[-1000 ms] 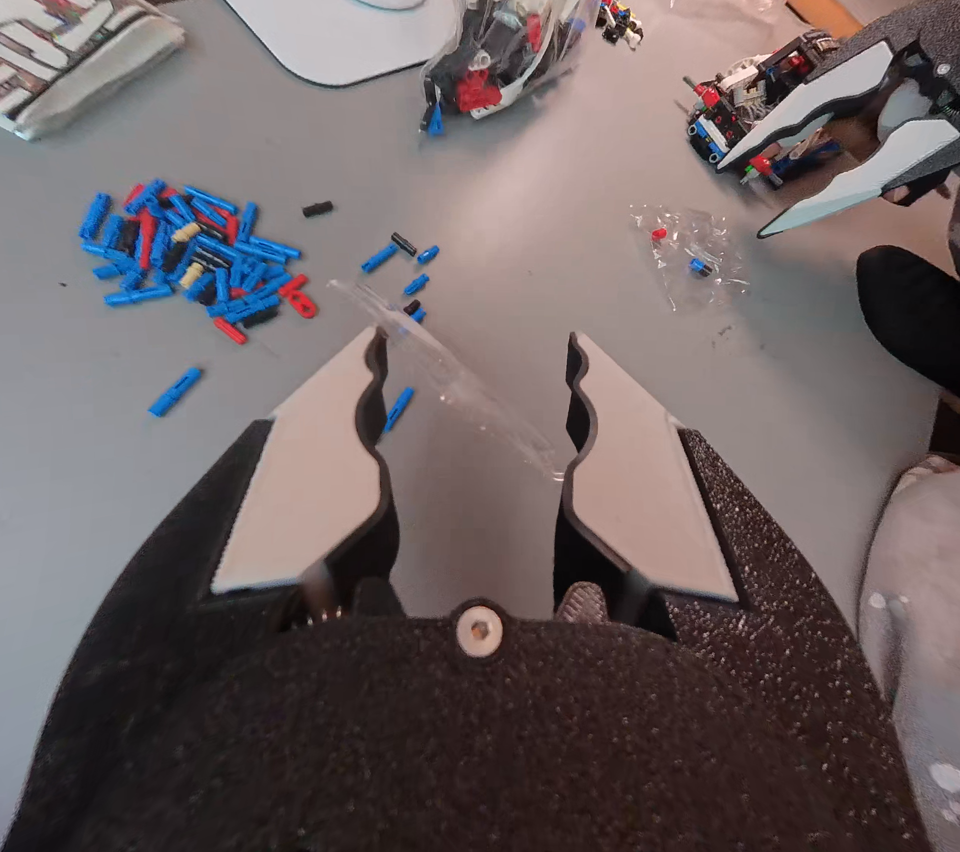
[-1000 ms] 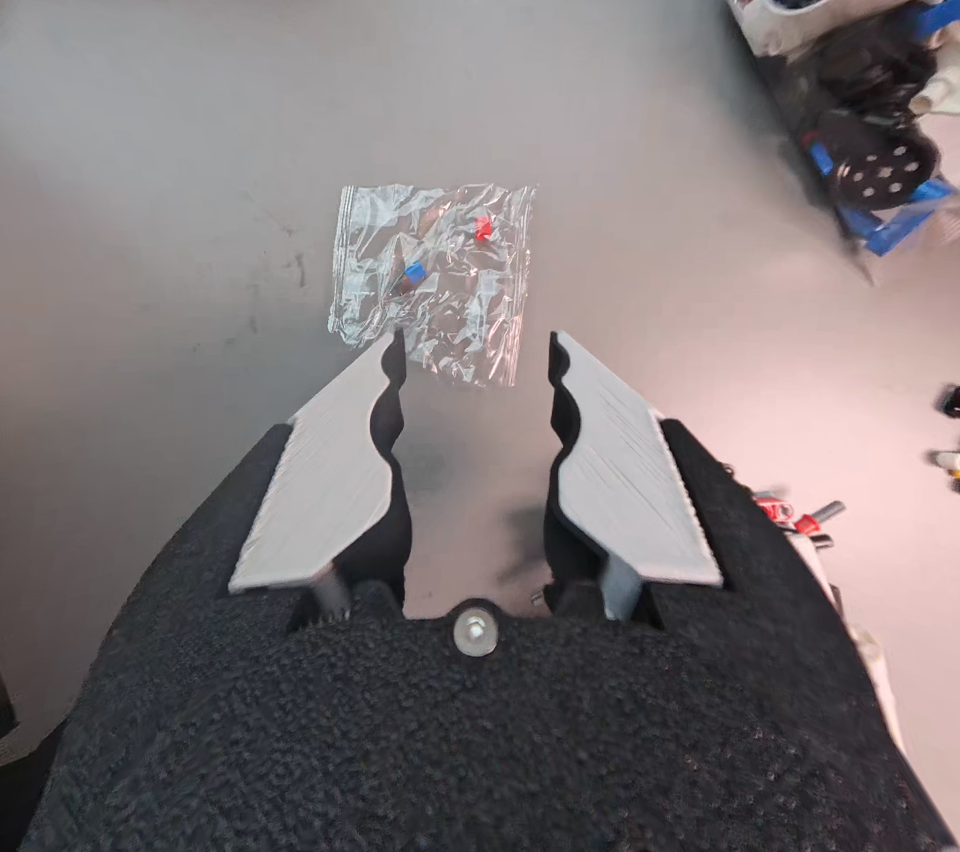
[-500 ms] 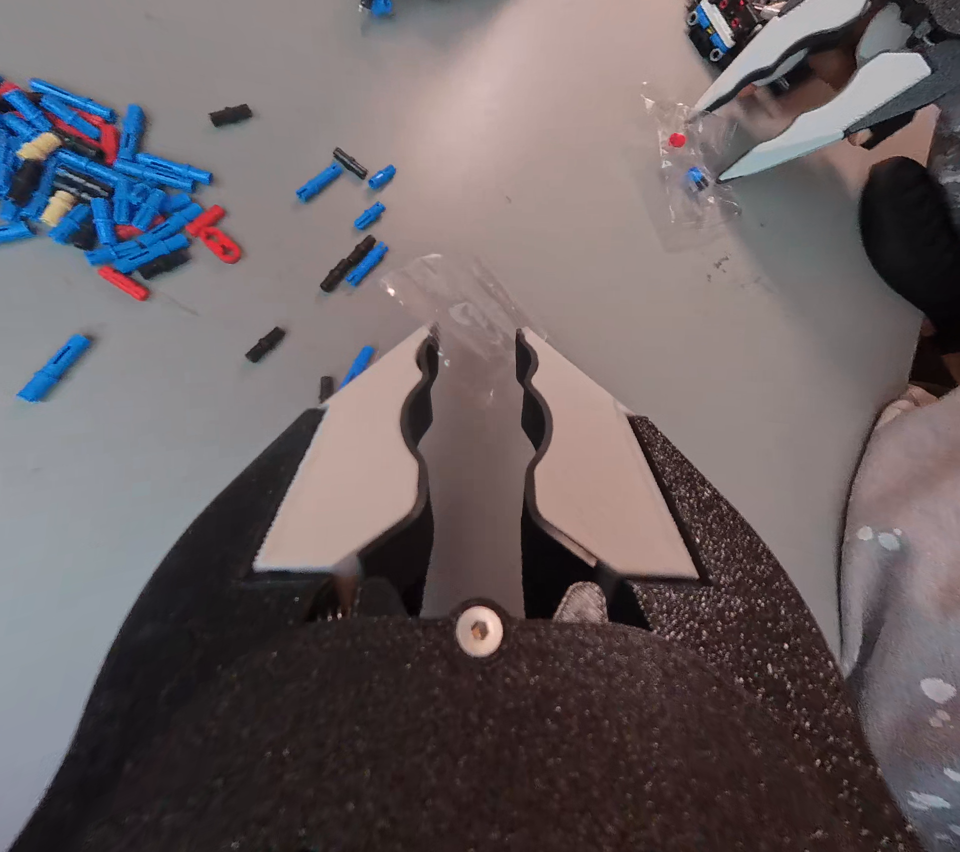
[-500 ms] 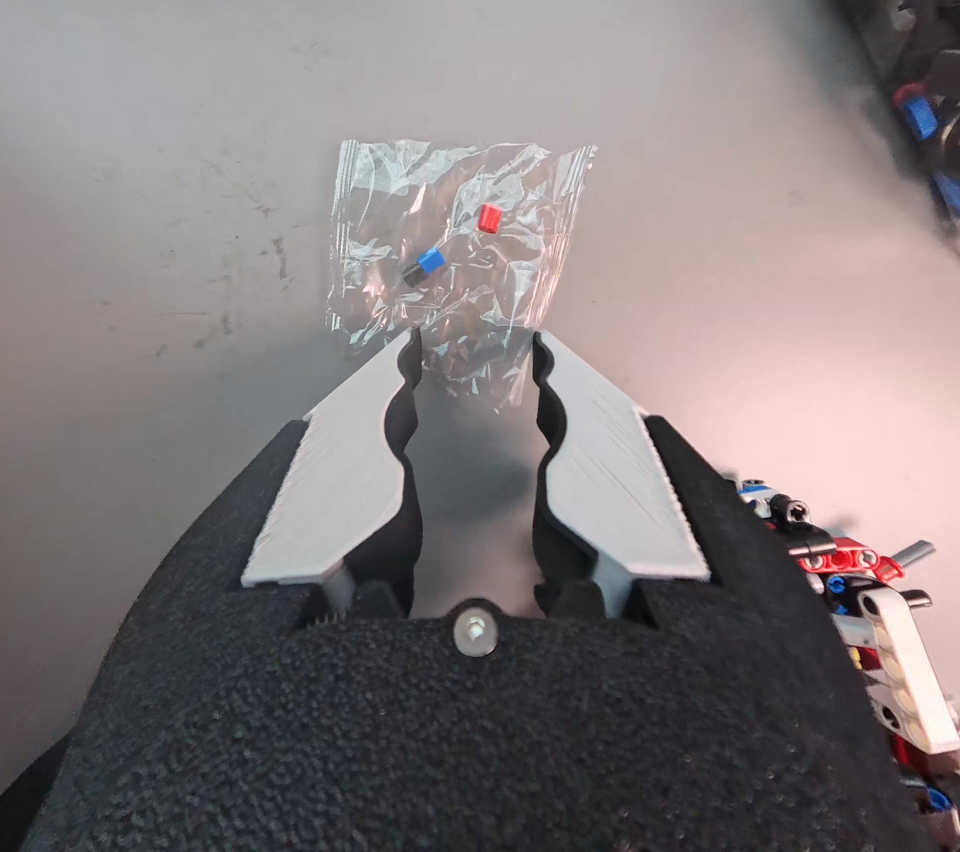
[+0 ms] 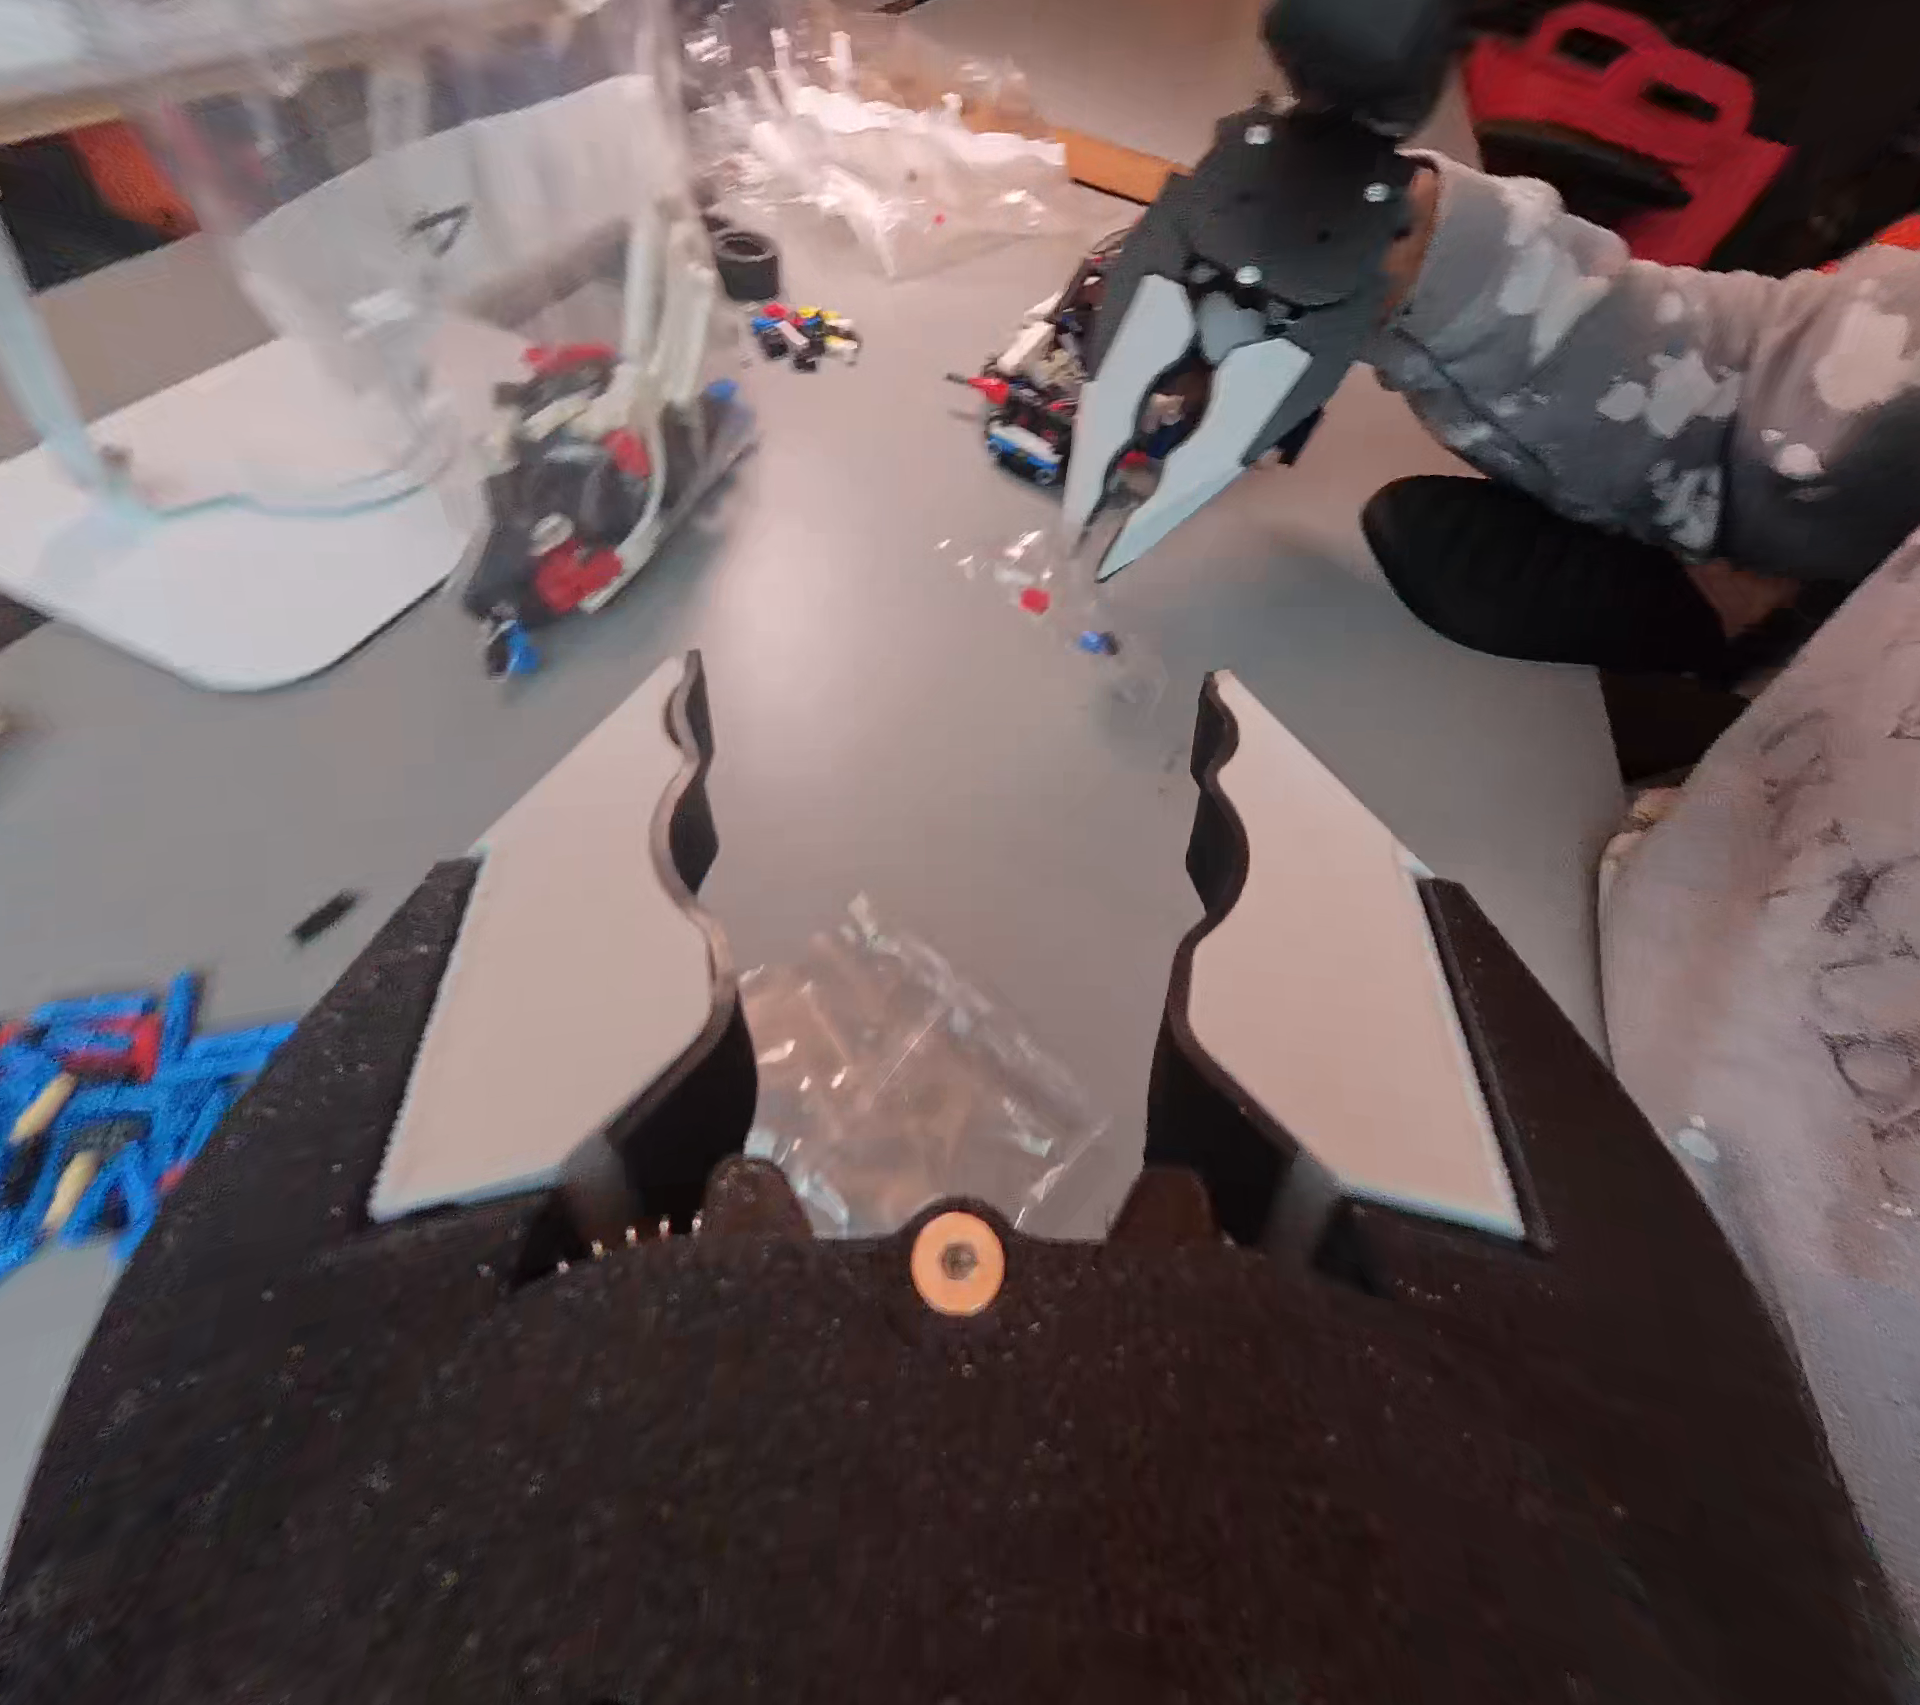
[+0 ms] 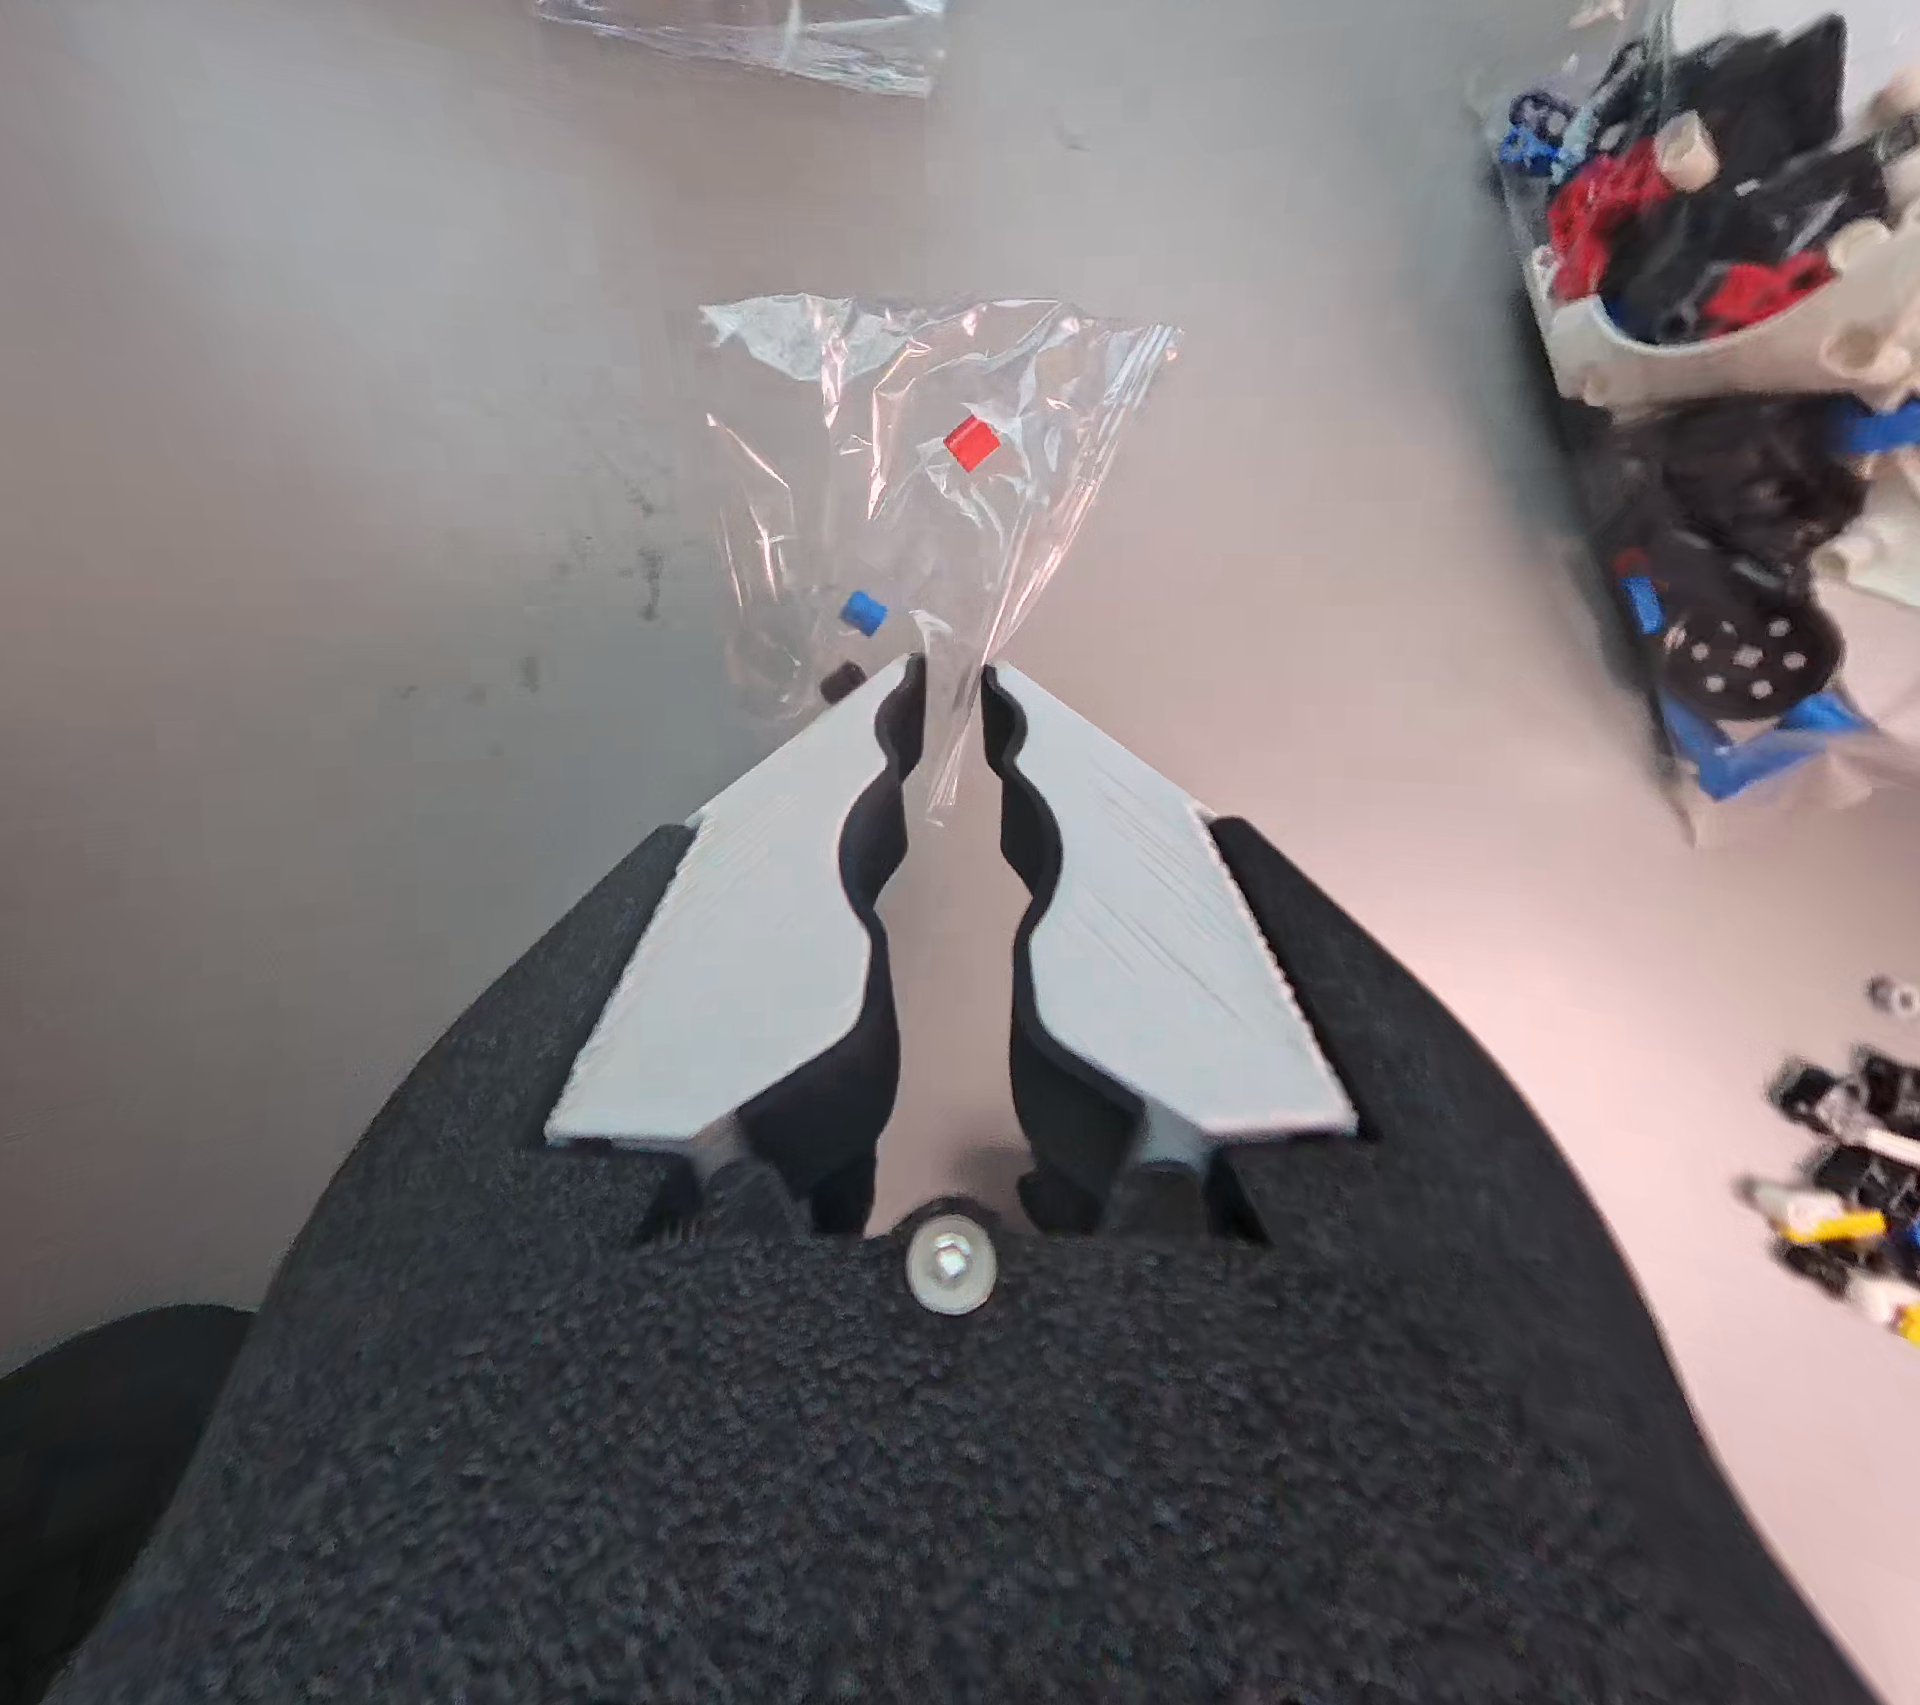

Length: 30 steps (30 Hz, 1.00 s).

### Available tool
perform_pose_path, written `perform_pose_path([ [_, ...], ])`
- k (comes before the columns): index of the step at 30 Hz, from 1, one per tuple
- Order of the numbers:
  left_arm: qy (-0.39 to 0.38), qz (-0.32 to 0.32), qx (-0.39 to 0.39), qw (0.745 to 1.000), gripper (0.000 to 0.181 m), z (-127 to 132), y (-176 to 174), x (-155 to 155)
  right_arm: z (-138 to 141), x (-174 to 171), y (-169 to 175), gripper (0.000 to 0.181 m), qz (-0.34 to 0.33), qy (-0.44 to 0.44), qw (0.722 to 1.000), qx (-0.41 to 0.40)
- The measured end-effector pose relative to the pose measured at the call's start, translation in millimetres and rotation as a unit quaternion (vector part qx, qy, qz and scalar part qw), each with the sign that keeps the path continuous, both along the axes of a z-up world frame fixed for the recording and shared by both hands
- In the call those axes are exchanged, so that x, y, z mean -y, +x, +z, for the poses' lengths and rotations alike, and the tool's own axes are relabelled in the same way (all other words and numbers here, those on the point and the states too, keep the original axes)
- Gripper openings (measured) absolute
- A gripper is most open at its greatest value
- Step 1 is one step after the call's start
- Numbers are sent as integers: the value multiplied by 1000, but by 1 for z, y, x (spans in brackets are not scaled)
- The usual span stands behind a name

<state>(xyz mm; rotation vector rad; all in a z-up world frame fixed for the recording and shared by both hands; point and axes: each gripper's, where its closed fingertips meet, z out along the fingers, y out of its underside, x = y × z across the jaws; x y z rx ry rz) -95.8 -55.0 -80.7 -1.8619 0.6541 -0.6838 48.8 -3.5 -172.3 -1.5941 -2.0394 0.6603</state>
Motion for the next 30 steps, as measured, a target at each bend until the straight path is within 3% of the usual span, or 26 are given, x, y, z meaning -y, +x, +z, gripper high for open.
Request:
perform_pose_path([
  [3, 18, -100, -52, 993, 101, -5, 60, 2, 1, 13, -9, 8, 60, -12, 997, 47],
  [6, -4, -171, -134, 976, 106, -46, 101, -1, -3, 18, -20, 8, 87, -16, 991, 101],
  [10, -70, -186, -196, 960, 106, -103, 114, -7, -17, 16, -25, 8, 97, -16, 983, 156],
  [13, -84, -176, -241, 951, 94, -123, 107, -7, -23, 12, -28, 27, 88, -20, 985, 150],
  [16, -92, -168, -255, 948, 85, -131, 101, -8, -18, 2, -25, 40, 70, -15, 990, 123],
  [20, -95, -169, -251, 948, 82, -133, 99, -5, -2, -2, 1, 37, 48, -19, 994, 95],
  [24, -91, -174, -243, 950, 78, -133, 98, -3, -17, 14, 25, 31, 38, -21, 995, 89],
  [27, -83, -177, -238, 951, 67, -132, 99, -2, -22, 28, 21, 39, 33, -22, 998, 46],
  [30, -75, -169, -231, 955, 61, -130, 97, -4, -18, 39, 5, 32, 25, -60, 998, -4],
])
